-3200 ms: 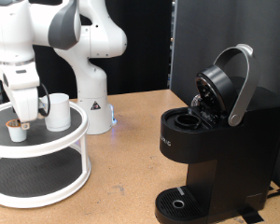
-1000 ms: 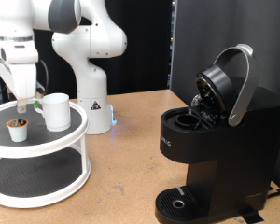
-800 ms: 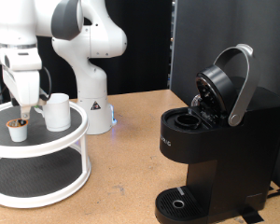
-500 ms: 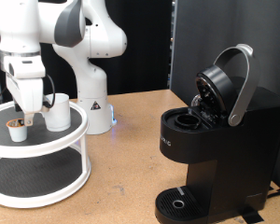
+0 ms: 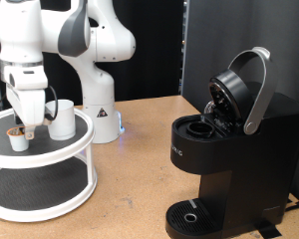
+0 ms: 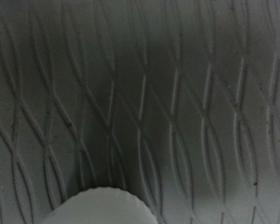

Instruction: Make a cup of coffee with the keurig machine

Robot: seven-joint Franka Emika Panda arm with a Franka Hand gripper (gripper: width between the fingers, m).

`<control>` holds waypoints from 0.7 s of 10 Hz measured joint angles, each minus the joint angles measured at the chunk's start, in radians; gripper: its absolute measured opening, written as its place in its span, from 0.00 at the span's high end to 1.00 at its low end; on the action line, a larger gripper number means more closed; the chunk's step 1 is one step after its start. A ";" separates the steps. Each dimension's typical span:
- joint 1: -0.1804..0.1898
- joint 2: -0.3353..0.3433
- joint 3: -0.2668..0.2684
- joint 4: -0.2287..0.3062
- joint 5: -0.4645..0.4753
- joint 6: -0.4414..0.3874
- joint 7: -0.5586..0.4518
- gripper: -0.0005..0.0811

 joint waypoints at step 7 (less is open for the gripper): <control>-0.020 0.044 0.000 -0.005 -0.014 0.049 0.002 0.01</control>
